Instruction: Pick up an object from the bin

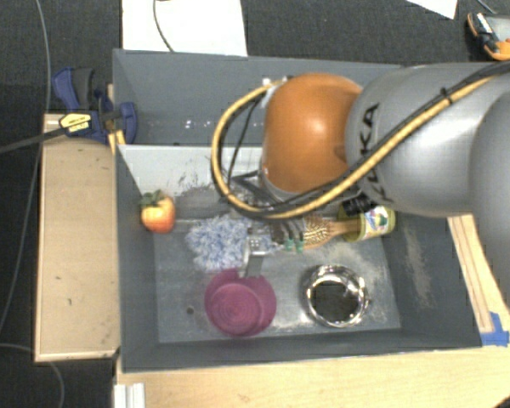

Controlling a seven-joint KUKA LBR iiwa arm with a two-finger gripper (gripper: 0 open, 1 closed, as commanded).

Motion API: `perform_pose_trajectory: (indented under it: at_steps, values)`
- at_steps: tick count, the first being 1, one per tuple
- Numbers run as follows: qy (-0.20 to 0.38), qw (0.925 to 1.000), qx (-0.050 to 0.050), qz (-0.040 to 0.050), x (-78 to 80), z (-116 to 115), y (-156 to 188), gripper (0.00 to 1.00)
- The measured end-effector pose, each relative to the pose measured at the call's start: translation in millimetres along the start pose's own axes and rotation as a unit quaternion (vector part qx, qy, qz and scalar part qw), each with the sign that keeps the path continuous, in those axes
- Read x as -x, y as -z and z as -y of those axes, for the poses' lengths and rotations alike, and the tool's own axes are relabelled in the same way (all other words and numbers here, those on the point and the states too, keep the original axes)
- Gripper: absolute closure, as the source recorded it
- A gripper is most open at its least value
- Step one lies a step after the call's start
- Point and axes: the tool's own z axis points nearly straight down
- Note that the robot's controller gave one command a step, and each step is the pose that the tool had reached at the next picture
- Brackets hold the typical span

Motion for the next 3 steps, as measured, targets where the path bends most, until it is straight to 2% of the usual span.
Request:
perform_pose_trajectory:
  at_steps: [1,2,3]
  values:
    - [0.0,1.0,0.0,0.0,0.0,0.0,0.0,0.0]
    - [-0.004,1.0,0.001,-0.0001,-5.9,-9.0,-21.2,0.0]
    - [-0.009,1.0,0.001,0.0003,-14.0,-5.6,-19.9,0.0]
